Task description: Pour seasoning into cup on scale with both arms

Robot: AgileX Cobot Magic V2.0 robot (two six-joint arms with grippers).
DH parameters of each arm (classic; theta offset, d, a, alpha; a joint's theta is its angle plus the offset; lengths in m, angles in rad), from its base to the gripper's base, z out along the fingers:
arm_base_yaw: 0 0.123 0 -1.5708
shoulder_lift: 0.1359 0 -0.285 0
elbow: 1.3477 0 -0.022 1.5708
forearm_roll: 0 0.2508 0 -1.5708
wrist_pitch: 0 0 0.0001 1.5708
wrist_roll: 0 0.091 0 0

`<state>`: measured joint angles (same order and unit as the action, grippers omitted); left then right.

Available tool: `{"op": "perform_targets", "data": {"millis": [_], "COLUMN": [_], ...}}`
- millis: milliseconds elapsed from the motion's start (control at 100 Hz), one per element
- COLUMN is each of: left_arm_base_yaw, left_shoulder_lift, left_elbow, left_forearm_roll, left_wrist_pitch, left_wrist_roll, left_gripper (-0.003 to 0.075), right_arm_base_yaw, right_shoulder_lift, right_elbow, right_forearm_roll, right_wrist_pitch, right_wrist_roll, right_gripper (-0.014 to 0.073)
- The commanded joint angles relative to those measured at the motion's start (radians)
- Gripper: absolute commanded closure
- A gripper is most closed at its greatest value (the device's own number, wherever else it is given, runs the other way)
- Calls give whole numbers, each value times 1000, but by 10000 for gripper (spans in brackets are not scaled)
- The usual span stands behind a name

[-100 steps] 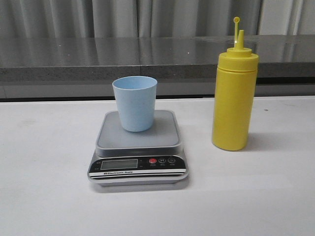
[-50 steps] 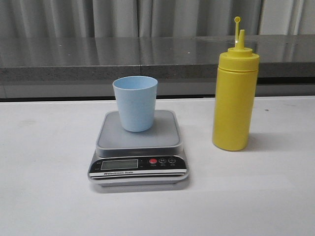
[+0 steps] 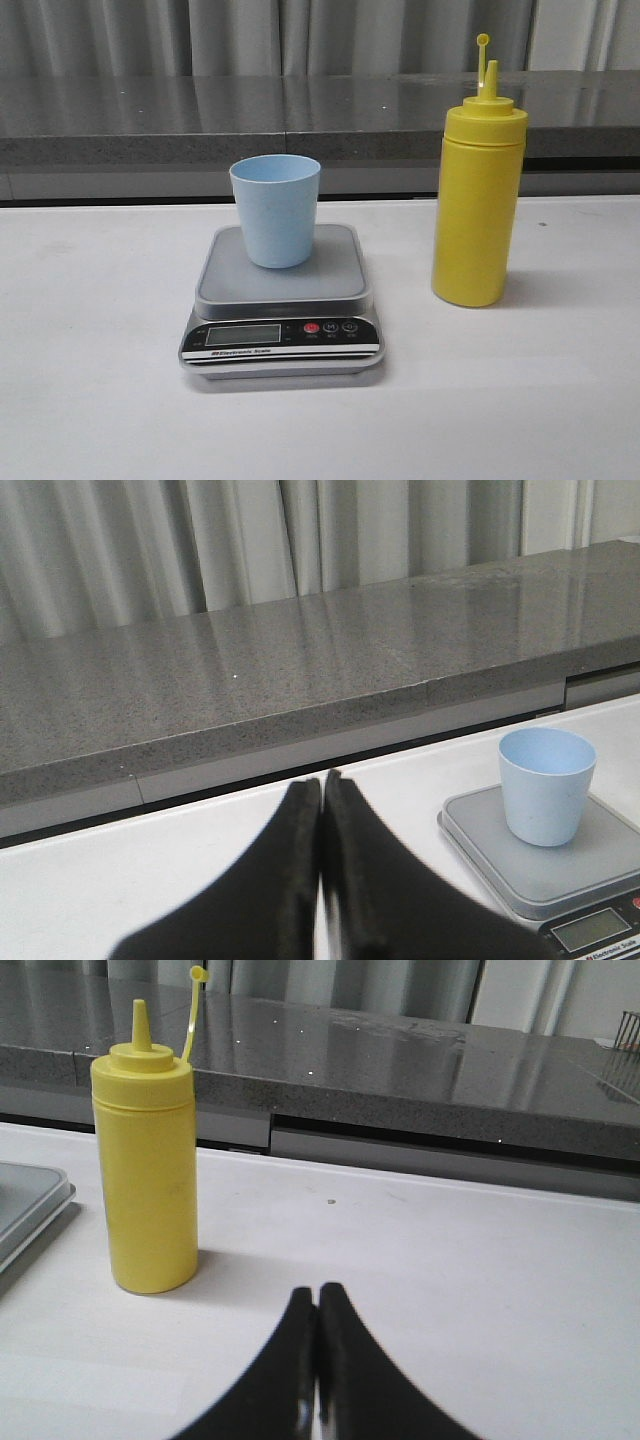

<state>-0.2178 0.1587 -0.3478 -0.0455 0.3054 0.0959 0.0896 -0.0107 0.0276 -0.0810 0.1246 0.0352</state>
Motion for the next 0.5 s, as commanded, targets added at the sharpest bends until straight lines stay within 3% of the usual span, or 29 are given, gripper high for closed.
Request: {"op": "perform_targets", "data": {"millis": [0, 490], "left_arm_base_yaw": [2, 9], "left_shoulder_lift": [10, 10], "left_elbow": [-25, -23], "left_forearm_roll": [0, 20], "left_wrist_pitch": [-81, -81], "left_wrist_roll": [-3, -3], "left_gripper": [738, 738], "right_arm_base_yaw": [-7, -7], "right_shoulder_lift": [-17, -17], "right_elbow": [1, 1], "right_forearm_roll": [-10, -10], "right_wrist_pitch": [-89, -89], "right_wrist_roll": [-1, -1], "right_gripper": [662, 662]}}
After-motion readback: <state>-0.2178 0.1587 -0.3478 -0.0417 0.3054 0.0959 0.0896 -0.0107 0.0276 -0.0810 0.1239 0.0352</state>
